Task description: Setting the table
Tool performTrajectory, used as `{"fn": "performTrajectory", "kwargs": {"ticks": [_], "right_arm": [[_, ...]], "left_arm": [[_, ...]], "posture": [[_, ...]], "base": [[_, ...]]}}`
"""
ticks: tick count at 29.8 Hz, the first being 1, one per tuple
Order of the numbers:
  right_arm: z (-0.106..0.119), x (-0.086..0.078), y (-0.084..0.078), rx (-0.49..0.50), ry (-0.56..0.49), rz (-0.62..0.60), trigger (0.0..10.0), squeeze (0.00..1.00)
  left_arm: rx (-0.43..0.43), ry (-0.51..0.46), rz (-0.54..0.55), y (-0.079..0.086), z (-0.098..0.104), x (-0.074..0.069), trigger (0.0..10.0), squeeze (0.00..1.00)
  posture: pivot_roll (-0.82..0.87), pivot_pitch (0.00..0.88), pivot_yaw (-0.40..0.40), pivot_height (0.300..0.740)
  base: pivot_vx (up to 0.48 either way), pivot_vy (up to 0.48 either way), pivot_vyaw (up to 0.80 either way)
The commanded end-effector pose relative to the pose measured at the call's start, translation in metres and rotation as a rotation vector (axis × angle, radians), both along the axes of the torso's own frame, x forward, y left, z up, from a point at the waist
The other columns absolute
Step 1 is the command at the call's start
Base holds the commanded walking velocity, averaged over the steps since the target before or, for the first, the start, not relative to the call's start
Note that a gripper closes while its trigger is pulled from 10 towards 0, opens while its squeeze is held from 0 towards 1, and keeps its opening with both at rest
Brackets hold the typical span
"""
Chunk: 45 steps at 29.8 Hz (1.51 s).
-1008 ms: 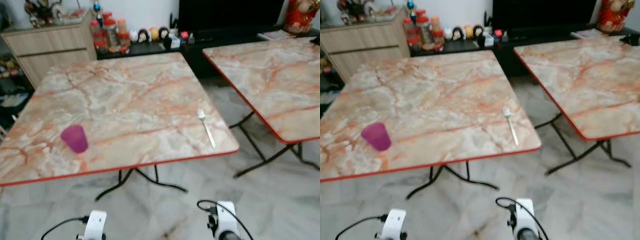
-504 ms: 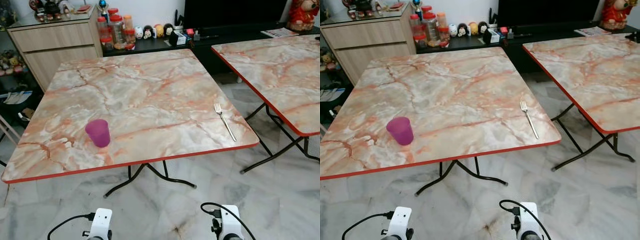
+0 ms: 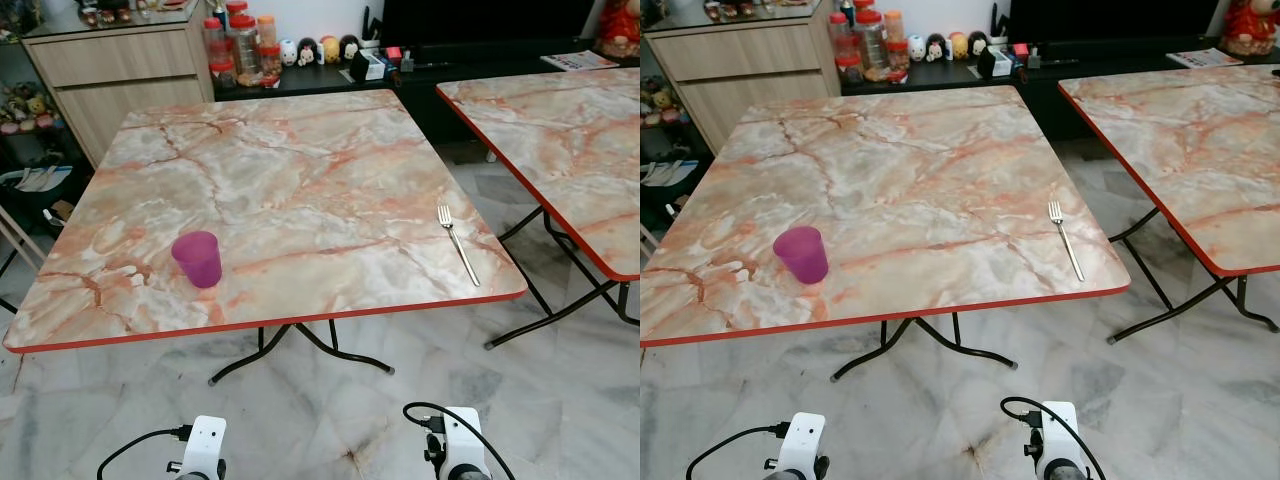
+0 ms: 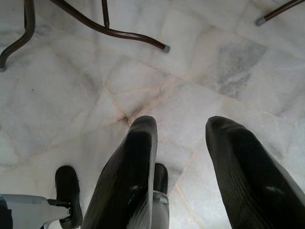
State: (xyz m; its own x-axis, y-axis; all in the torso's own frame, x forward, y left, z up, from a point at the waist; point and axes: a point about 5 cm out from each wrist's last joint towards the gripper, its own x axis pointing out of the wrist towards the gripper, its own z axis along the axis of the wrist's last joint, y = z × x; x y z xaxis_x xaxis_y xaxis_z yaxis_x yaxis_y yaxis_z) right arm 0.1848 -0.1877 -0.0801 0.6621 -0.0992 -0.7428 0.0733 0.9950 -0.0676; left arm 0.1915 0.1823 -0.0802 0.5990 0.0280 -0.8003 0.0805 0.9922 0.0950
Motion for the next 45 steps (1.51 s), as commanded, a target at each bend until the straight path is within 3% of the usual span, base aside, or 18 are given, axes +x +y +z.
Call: {"fn": "performTrajectory", "kwargs": {"ticks": [1, 36, 45], "right_arm": [[-0.0004, -0.0010, -0.0011, 0.004, 0.003, -0.012, 10.0, 0.00], [-0.0005, -0.0006, -0.0002, -0.010, 0.009, 0.013, 10.0, 0.00], [-0.0018, -0.0036, 0.0003, -0.008, 0.016, 0.036, 10.0, 0.00]], "left_arm": [[0.001, 0.006, 0.012, 0.0011, -0.0003, -0.0004, 10.0, 0.00], [-0.001, 0.003, 0.019, 0.0013, 0.0000, 0.0001, 10.0, 0.00], [-0.005, 0.002, 0.022, 0.0006, 0.0001, 0.0004, 10.0, 0.00]], "posture": [[-0.06, 0.000, 0.032, 0.740], [-0.06, 0.000, 0.030, 0.740], [-0.06, 0.000, 0.026, 0.740]], "base": [[0.000, 0.000, 0.00], [0.275, 0.000, 0.09], [0.000, 0.000, 0.00]]}}
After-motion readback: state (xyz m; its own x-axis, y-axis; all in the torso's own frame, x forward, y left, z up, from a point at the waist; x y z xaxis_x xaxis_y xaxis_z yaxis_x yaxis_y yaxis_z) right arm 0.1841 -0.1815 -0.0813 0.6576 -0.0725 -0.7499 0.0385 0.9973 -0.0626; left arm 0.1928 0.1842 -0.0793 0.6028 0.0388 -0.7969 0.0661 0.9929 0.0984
